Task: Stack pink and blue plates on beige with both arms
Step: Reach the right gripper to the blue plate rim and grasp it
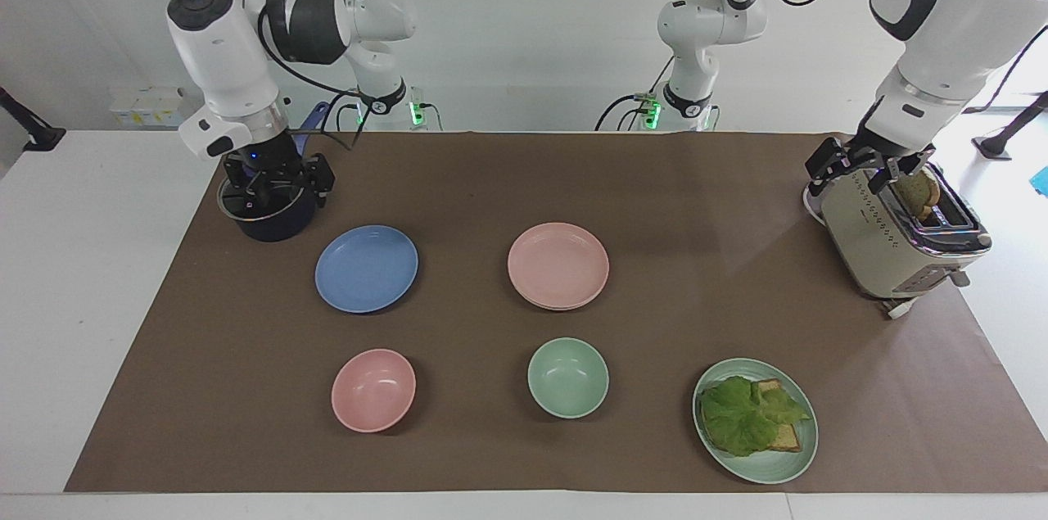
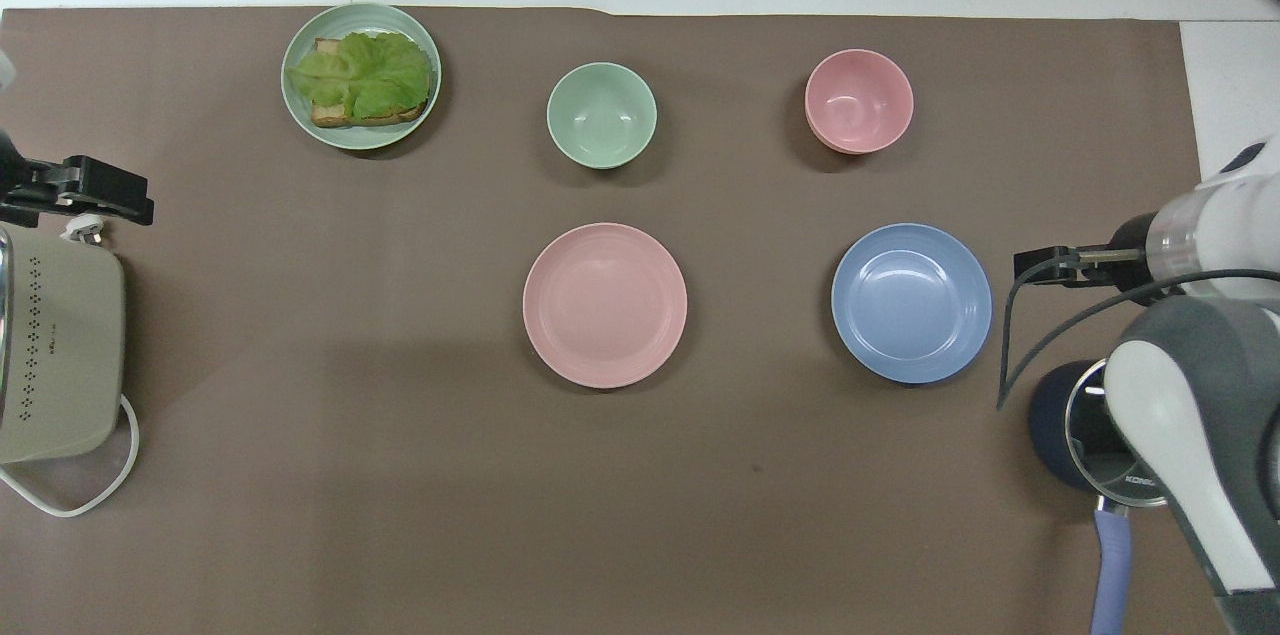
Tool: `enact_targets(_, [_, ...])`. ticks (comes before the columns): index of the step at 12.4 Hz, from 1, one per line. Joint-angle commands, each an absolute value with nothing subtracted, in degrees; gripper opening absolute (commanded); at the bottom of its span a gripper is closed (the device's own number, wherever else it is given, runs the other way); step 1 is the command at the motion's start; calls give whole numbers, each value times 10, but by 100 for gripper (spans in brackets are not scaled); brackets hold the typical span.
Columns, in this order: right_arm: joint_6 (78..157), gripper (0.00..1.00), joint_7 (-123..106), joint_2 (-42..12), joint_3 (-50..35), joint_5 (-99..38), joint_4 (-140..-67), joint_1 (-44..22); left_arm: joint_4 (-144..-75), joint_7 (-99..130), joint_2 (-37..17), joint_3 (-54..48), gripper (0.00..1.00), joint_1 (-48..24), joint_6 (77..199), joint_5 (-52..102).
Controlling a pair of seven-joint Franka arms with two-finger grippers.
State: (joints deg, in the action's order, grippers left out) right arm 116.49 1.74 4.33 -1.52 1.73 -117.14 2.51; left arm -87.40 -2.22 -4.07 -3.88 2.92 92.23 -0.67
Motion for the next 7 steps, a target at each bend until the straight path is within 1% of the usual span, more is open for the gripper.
enact_targets(1, [1286, 100, -8, 48, -15, -31, -1272, 46, -870, -38, 1, -47, 100, 30, 902, -13])
enact_targets(2, [1318, 100, -17, 33, -15, -36, -1281, 46, -871, -33, 11, -52, 100, 29, 901, -11])
enact_targets(5, [1392, 100, -33, -30, -16, -38, -1282, 56, -874, -23, 17, -54, 100, 30, 896, -7])
enact_targets(7, [1406, 100, -42, -47, -16, -74, -1283, 56, -879, -27, 18, -54, 100, 33, 896, -6])
